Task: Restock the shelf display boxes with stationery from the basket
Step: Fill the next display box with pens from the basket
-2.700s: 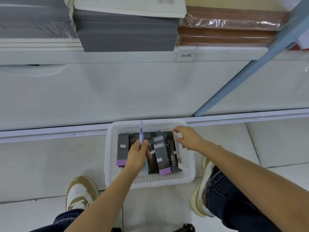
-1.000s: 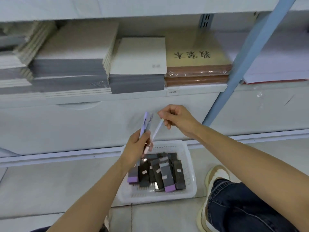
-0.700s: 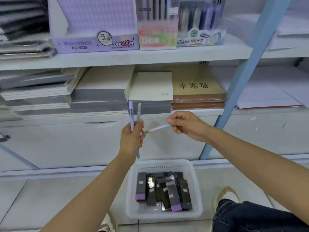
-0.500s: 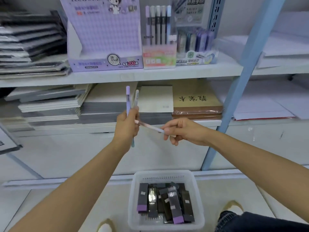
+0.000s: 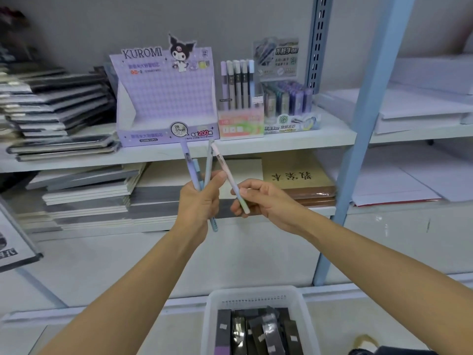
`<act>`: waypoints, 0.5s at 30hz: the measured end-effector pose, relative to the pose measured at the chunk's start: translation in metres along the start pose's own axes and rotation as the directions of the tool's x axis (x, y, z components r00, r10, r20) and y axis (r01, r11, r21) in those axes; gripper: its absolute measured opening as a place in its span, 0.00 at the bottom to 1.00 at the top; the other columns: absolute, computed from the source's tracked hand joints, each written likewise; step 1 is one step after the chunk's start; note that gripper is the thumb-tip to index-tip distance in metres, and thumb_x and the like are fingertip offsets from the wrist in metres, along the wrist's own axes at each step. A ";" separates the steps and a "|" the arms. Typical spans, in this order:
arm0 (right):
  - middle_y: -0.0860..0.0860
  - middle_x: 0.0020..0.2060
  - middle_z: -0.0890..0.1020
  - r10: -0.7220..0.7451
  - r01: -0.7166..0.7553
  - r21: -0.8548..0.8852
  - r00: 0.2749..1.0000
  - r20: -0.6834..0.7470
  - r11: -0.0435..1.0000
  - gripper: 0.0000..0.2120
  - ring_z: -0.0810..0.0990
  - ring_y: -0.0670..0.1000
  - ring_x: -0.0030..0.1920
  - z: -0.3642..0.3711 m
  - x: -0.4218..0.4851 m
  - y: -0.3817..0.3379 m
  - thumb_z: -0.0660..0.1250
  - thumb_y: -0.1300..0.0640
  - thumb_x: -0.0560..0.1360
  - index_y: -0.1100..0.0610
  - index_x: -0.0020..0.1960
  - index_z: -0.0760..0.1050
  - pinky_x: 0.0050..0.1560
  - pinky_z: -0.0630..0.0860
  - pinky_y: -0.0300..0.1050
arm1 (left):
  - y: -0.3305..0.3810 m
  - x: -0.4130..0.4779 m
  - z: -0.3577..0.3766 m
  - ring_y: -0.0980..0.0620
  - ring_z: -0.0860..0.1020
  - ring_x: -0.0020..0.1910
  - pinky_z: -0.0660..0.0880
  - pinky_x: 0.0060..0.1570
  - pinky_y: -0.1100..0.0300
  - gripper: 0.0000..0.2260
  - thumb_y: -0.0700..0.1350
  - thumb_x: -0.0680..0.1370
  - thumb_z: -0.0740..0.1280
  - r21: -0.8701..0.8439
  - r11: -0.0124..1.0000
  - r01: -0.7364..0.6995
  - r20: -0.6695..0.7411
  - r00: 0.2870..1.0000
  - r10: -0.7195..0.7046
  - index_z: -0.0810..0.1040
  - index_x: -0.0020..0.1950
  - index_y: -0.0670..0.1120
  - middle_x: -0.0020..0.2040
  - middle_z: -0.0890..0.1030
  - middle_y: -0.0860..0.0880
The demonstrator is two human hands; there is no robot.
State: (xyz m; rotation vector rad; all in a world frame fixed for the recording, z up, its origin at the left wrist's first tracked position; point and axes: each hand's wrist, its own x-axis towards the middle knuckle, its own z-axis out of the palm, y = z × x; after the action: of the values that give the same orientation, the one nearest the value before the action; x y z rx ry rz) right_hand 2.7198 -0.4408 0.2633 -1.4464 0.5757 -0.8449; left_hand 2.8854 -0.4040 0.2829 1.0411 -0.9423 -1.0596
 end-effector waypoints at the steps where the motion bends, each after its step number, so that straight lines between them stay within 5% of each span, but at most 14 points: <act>1: 0.56 0.42 0.84 0.000 0.000 -0.002 1.000 -0.005 1.000 0.10 0.82 0.52 0.43 0.001 0.002 -0.002 0.61 0.58 0.81 0.64 0.57 0.74 0.48 0.78 0.43 | 0.002 0.001 0.000 0.57 0.59 0.19 0.60 0.20 0.65 0.04 0.44 0.77 0.70 0.005 1.000 -0.009 -0.001 1.000 0.009 0.77 0.44 0.46 0.22 0.64 0.54; 5: 0.57 0.44 0.85 -0.017 0.017 -0.059 1.000 0.014 0.998 0.14 0.82 0.54 0.50 0.005 0.010 -0.016 0.61 0.58 0.81 0.68 0.60 0.73 0.51 0.78 0.45 | 0.011 0.004 0.001 0.57 0.60 0.21 0.61 0.21 0.65 0.05 0.46 0.76 0.71 0.008 0.997 -0.075 -0.007 0.997 0.075 0.78 0.42 0.47 0.22 0.65 0.54; 8: 0.54 0.48 0.85 -0.128 0.112 -0.190 0.989 -0.070 0.975 0.10 0.83 0.51 0.52 0.011 0.017 -0.034 0.63 0.58 0.80 0.62 0.57 0.76 0.49 0.80 0.43 | 0.024 0.006 0.004 0.56 0.61 0.22 0.62 0.22 0.64 0.04 0.47 0.75 0.72 0.054 0.984 -0.168 -0.003 0.986 0.168 0.82 0.42 0.48 0.23 0.68 0.53; 12: 0.50 0.46 0.82 -0.386 0.329 -0.240 0.887 -0.253 0.913 0.10 0.80 0.45 0.44 0.016 0.031 -0.072 0.65 0.57 0.79 0.59 0.59 0.76 0.42 0.78 0.42 | 0.049 0.013 0.012 0.60 0.65 0.20 0.63 0.23 0.69 0.06 0.48 0.72 0.75 0.176 0.942 -0.286 0.090 0.957 0.274 0.83 0.35 0.51 0.21 0.70 0.58; 15: 0.55 0.42 0.81 -0.472 0.376 -0.361 0.851 -0.231 0.854 0.07 0.78 0.47 0.39 0.014 0.041 -0.103 0.67 0.59 0.78 0.60 0.54 0.78 0.36 0.75 0.40 | 0.067 0.022 0.019 0.62 0.69 0.21 0.64 0.24 0.74 0.07 0.48 0.73 0.75 0.259 0.897 -0.358 0.156 0.932 0.327 0.81 0.39 0.46 0.21 0.72 0.60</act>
State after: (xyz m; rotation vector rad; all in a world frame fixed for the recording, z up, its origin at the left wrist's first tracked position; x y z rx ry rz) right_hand 2.7403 -0.4572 0.3716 -1.7733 0.6483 -1.4115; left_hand 2.8862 -0.4189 0.3542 1.0067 -1.3434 -0.7025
